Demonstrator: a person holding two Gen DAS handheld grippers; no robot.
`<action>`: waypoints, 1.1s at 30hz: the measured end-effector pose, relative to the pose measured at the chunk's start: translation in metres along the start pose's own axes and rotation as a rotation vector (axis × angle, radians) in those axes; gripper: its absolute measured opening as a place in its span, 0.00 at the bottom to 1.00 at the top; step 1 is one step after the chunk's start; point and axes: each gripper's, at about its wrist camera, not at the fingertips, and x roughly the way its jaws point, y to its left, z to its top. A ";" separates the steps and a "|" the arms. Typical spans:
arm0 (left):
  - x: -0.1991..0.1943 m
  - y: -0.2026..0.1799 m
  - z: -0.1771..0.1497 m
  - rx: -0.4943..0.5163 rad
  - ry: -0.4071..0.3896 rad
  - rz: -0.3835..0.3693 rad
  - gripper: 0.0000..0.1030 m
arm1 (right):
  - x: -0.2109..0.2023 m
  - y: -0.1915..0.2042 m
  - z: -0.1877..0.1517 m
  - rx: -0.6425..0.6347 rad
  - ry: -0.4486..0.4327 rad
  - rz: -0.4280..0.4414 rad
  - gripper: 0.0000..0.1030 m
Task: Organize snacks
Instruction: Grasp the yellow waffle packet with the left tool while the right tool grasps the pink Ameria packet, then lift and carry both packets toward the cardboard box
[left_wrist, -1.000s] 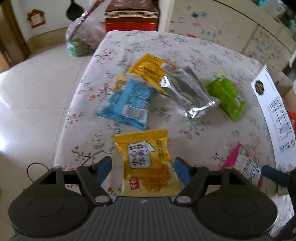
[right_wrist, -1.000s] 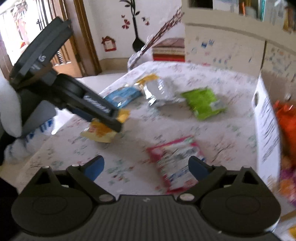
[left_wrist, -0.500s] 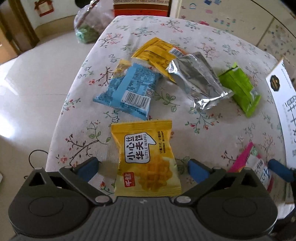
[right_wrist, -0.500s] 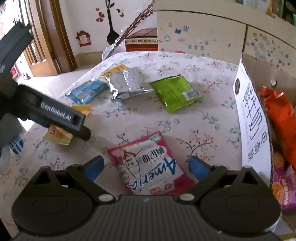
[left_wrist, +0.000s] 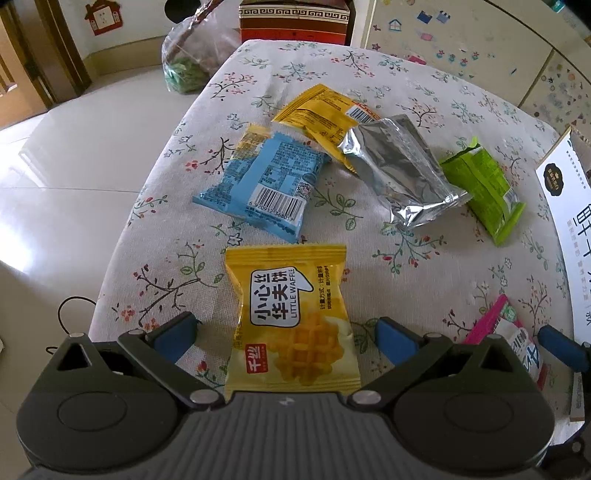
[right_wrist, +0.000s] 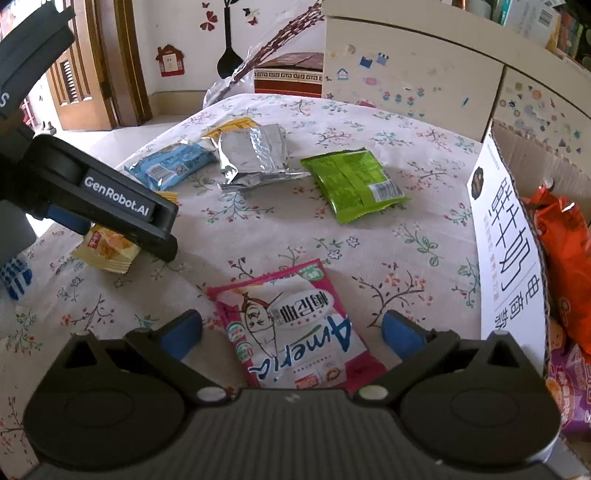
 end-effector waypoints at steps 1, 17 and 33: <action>0.000 0.000 0.000 0.000 0.003 0.000 1.00 | 0.000 0.000 0.001 -0.001 0.005 0.001 1.00; -0.015 -0.011 0.006 0.035 0.002 -0.094 0.66 | -0.011 -0.008 0.009 0.042 -0.028 0.038 0.56; -0.057 -0.006 0.012 -0.039 -0.100 -0.127 0.65 | -0.038 -0.033 0.033 0.224 -0.104 0.101 0.54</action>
